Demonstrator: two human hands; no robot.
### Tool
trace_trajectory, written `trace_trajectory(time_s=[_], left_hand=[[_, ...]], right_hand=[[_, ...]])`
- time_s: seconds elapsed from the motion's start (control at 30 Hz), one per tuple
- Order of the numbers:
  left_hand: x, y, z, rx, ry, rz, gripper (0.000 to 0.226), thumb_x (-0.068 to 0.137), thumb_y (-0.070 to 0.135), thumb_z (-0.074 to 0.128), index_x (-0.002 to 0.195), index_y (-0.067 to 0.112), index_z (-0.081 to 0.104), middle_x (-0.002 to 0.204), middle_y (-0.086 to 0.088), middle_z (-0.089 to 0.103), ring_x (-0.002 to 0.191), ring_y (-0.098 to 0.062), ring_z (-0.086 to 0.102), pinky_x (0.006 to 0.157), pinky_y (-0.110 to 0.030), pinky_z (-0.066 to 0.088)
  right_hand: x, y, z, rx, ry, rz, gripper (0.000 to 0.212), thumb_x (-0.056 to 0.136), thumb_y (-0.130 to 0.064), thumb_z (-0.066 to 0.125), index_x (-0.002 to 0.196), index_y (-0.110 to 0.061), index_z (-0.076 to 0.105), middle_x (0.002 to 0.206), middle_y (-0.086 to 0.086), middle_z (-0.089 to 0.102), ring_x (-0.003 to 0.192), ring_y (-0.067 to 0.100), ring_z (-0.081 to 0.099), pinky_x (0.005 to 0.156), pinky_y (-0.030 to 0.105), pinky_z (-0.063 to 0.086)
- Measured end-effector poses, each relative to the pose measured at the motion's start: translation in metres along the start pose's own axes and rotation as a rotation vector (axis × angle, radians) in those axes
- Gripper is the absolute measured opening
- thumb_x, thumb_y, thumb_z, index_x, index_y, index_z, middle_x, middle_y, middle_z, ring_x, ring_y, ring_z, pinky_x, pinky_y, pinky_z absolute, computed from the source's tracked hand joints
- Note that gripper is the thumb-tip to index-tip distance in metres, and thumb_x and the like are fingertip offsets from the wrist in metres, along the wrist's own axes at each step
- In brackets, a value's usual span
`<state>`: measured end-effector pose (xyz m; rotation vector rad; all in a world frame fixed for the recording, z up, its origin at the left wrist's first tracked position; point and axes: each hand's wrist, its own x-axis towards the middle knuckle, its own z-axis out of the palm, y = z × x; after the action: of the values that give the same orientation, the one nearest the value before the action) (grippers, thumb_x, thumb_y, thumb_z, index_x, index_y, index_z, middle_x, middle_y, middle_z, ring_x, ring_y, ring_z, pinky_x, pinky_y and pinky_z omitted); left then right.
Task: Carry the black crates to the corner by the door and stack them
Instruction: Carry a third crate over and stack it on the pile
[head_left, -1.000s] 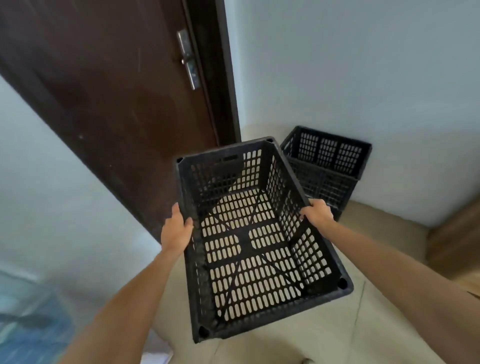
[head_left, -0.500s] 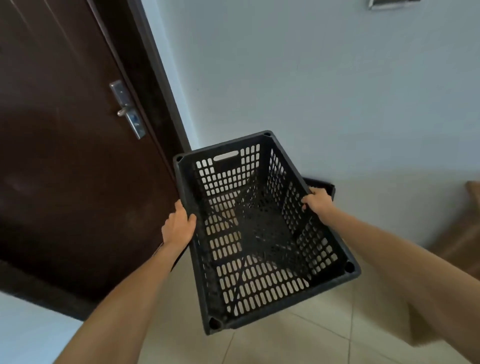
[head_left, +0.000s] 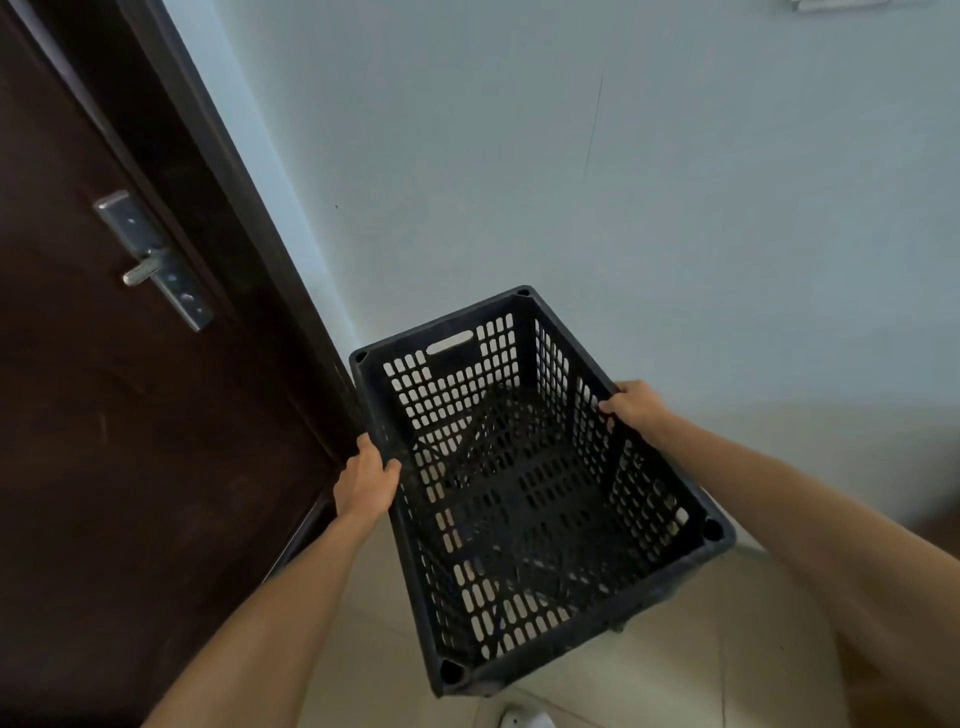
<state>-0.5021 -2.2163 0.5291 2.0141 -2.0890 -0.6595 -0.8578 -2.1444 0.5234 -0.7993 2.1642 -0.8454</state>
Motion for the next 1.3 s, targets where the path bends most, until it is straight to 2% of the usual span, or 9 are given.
trace_trajectory(time_s=[0.17, 0.5, 0.6, 0.73, 0.8, 0.93, 1.03, 1.13, 1.3], left_hand=[[0.041, 0.020, 0.011, 0.005, -0.016, -0.052, 0.045, 0.097, 0.026, 0.053, 0.133, 0.007, 0.034, 0.118, -0.020, 0.063, 0.108, -0.039, 0.061, 0.087, -0.046, 0.048], [0.051, 0.069, 0.047, -0.158, -0.041, -0.252, 0.047, 0.097, 0.017, 0.054, 0.135, 0.002, 0.030, 0.120, -0.024, 0.062, 0.112, -0.041, 0.061, 0.094, -0.049, 0.049], [0.042, 0.087, 0.063, -0.188, -0.019, -0.325, 0.046, 0.097, 0.017, 0.054, 0.135, 0.003, 0.031, 0.122, -0.024, 0.060, 0.113, -0.040, 0.059, 0.092, -0.045, 0.049], [0.031, 0.114, 0.087, -0.253, 0.017, -0.386, 0.042, 0.097, 0.010, 0.053, 0.131, -0.001, 0.033, 0.104, -0.013, 0.055, 0.101, -0.031, 0.059, 0.071, -0.030, 0.037], [0.026, 0.126, 0.100, -0.280, 0.033, -0.410, 0.037, 0.096, 0.008, 0.053, 0.127, 0.001, 0.035, 0.105, -0.013, 0.052, 0.107, -0.034, 0.058, 0.073, -0.031, 0.038], [0.014, 0.145, 0.125, -0.394, 0.058, -0.434, 0.050, 0.093, -0.003, 0.053, 0.137, -0.005, 0.029, 0.129, -0.025, 0.050, 0.119, -0.039, 0.052, 0.099, -0.046, 0.047], [0.011, 0.154, 0.135, -0.394, 0.096, -0.503, 0.047, 0.093, 0.002, 0.056, 0.134, -0.003, 0.034, 0.122, -0.023, 0.054, 0.114, -0.039, 0.057, 0.090, -0.039, 0.048], [0.008, 0.164, 0.142, -0.380, 0.119, -0.543, 0.046, 0.094, 0.005, 0.055, 0.135, -0.002, 0.034, 0.123, -0.023, 0.057, 0.113, -0.039, 0.058, 0.084, -0.035, 0.044], [-0.001, 0.192, 0.157, -0.408, 0.137, -0.603, 0.048, 0.095, 0.006, 0.051, 0.139, 0.002, 0.032, 0.128, -0.020, 0.055, 0.115, -0.038, 0.057, 0.082, -0.032, 0.042]], right_hand=[[0.057, -0.022, 0.007, -0.008, -0.015, 0.004, 0.021, 0.089, -0.010, 0.059, 0.105, 0.001, 0.067, 0.075, 0.017, 0.062, 0.076, 0.028, 0.061, 0.083, 0.040, 0.052], [0.157, -0.042, -0.007, -0.202, -0.162, -0.071, 0.021, 0.092, -0.021, 0.056, 0.108, -0.014, 0.067, 0.073, 0.010, 0.065, 0.075, 0.025, 0.061, 0.059, 0.028, 0.041], [0.181, -0.042, -0.010, -0.263, -0.219, -0.099, 0.020, 0.093, -0.022, 0.056, 0.106, -0.009, 0.066, 0.078, 0.012, 0.067, 0.082, 0.028, 0.065, 0.064, 0.030, 0.042], [0.208, -0.035, -0.017, -0.344, -0.273, -0.127, 0.020, 0.092, -0.019, 0.055, 0.103, -0.004, 0.065, 0.089, 0.017, 0.069, 0.094, 0.032, 0.066, 0.072, 0.030, 0.044], [0.220, -0.031, -0.022, -0.368, -0.296, -0.134, 0.017, 0.093, -0.018, 0.055, 0.097, -0.005, 0.065, 0.091, 0.019, 0.070, 0.095, 0.033, 0.065, 0.073, 0.031, 0.044], [0.239, -0.020, -0.028, -0.412, -0.348, -0.172, 0.018, 0.093, -0.014, 0.053, 0.099, -0.002, 0.066, 0.080, 0.016, 0.064, 0.090, 0.032, 0.065, 0.072, 0.031, 0.042], [0.252, -0.017, -0.028, -0.387, -0.381, -0.202, 0.020, 0.093, -0.007, 0.052, 0.104, 0.004, 0.065, 0.073, 0.015, 0.060, 0.078, 0.027, 0.058, 0.071, 0.029, 0.039], [0.261, -0.018, -0.030, -0.430, -0.407, -0.247, 0.020, 0.093, -0.012, 0.054, 0.104, 0.001, 0.064, 0.089, 0.019, 0.066, 0.088, 0.029, 0.063, 0.078, 0.032, 0.046], [0.273, -0.015, -0.039, -0.595, -0.397, -0.336, 0.035, 0.093, -0.019, 0.055, 0.125, -0.009, 0.060, 0.115, 0.020, 0.066, 0.105, 0.034, 0.062, 0.089, 0.038, 0.050]])
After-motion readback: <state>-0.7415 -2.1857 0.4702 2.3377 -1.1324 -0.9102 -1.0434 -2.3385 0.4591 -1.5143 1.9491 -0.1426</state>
